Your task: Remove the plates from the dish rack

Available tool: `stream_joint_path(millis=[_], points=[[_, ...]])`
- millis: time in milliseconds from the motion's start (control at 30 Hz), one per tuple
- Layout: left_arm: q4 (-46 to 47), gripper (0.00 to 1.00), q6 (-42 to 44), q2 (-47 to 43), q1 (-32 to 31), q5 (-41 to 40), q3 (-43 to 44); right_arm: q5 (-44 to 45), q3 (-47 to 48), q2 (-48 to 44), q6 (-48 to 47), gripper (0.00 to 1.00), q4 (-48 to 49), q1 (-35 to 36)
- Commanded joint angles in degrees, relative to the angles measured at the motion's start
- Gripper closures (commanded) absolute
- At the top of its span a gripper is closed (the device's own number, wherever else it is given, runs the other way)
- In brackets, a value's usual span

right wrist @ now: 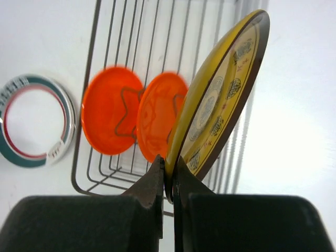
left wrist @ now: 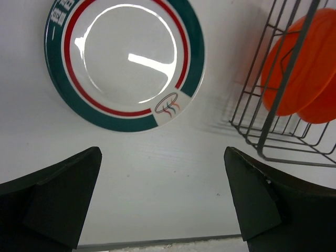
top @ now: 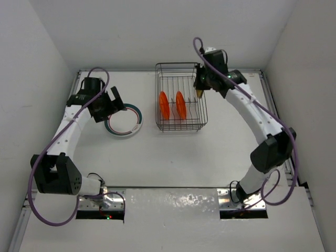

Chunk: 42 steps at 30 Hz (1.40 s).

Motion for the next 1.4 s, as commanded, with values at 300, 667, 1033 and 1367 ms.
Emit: stream_joint_path(millis=[300,667,1033,1367], points=[[-0.72,0.0,-1.31,9.01,-4.26,-0.48,18.12,14.25,-1.19,-0.51,-1.4,1.0,-14.37,-10.75],[-3.53,0.0,1.77,9.36,-4.7,-2.76,20.24,10.84,0.12,16.2,-5.97,0.78,-12.0,-18.05],[-3.01,0.0,2.74,6.82,-4.61,-8.92,13.84,-4.01,8.47,7.85,3.43,0.28,-5.27,-7.08],[-1.95,0.0,3.18,6.29,-4.61,-9.01,10.22,-5.26,23.65,20.41,8.8,0.4,-4.78,2.33]])
